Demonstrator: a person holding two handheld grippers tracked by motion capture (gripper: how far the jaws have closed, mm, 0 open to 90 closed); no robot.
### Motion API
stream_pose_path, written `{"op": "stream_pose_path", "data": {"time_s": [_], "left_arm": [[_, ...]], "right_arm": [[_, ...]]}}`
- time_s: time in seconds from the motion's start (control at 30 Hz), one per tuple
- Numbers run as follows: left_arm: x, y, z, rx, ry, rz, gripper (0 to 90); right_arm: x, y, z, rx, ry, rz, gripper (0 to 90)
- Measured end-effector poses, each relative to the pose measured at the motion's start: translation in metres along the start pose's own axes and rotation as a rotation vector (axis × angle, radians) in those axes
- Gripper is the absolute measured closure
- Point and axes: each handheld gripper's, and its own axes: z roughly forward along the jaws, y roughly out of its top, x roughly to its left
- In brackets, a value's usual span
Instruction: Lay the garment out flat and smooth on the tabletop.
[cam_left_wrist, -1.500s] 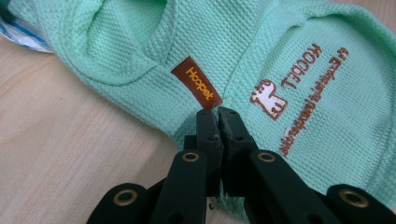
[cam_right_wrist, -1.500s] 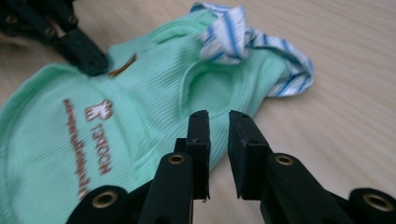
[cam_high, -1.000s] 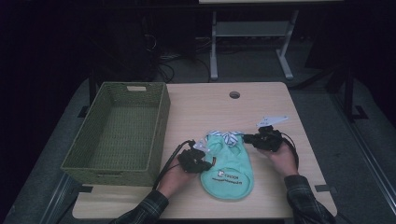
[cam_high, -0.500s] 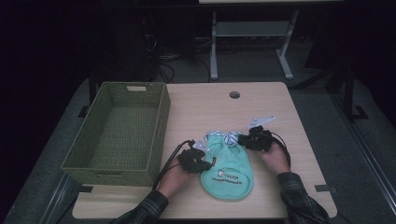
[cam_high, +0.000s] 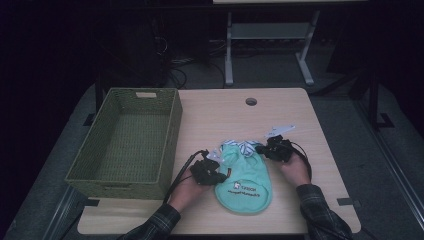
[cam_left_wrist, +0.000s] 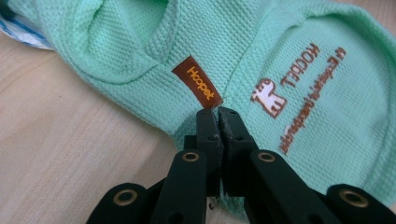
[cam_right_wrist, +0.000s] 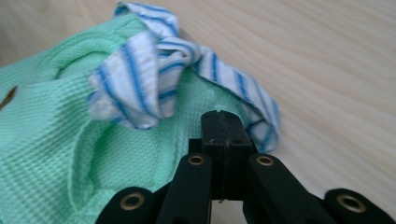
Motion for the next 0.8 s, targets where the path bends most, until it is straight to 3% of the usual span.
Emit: {"op": "stream_pose_path", "data": {"time_s": [0.23,0.37,0.5,0.67,0.8], "left_arm": [[-0.001,0.000,0.000,0.002,0.006,0.002,87.5],[-0.001,-0.001,0.001,-0.012,0.006,-0.007,87.0],[0.000,0.001,0.000,-0.025,-0.022,-0.023,79.6],[0.005,0.012,-0.012,-0.073,0.008,-0.024,81.2],[0.017,0.025,-0.020,-0.098,0.068,-0.027,87.3]], "right_arm": [[-0.017,-0.006,0.001,0.001,-0.019,0.013,89.9],[-0.018,-0.009,0.001,-0.016,-0.014,0.035,88.7],[-0.017,-0.008,-0.003,-0.047,-0.008,0.035,85.6],[-0.017,-0.004,-0.014,-0.087,0.011,0.031,87.7],[-0.016,-0.001,-0.015,-0.085,0.019,0.029,89.6]]}}
